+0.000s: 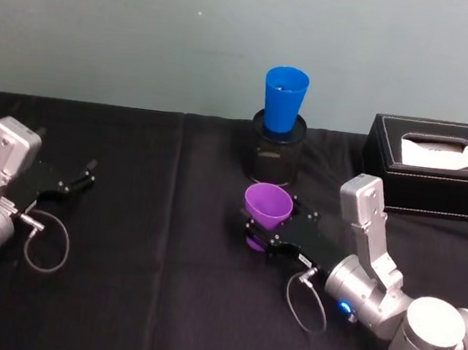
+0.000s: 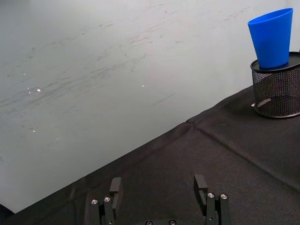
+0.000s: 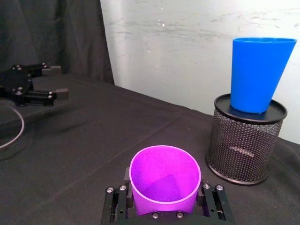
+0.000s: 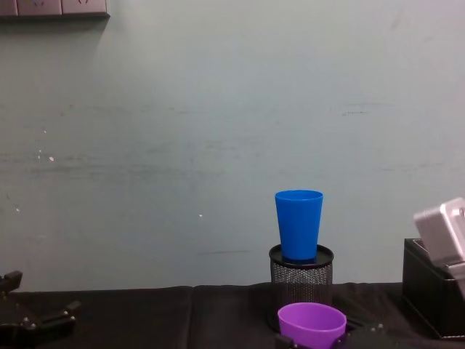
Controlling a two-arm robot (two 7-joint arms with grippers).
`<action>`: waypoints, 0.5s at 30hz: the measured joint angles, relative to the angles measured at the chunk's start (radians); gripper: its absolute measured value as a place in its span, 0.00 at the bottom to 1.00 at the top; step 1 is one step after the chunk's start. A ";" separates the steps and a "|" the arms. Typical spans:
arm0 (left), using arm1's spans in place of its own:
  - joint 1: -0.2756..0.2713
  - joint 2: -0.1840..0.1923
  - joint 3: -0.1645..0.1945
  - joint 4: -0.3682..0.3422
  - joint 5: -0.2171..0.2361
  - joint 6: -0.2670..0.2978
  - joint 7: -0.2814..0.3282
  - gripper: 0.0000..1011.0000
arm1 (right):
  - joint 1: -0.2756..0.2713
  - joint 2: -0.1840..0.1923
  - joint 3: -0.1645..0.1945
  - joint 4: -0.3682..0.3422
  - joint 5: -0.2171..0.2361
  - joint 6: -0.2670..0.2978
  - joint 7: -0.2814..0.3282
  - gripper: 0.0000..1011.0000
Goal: Pick up one cup with a gripper and tap it against the other cup.
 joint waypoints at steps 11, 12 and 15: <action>0.000 0.000 0.000 0.000 0.000 0.000 0.000 0.99 | -0.023 -0.001 0.033 -0.052 -0.020 0.026 -0.002 0.95; 0.000 0.000 0.000 0.000 0.000 0.000 0.000 0.99 | -0.028 0.001 0.038 -0.065 -0.018 0.028 -0.002 0.96; 0.000 0.000 0.000 0.000 0.000 0.000 0.000 0.99 | -0.053 0.013 0.064 -0.126 0.004 0.037 -0.002 0.99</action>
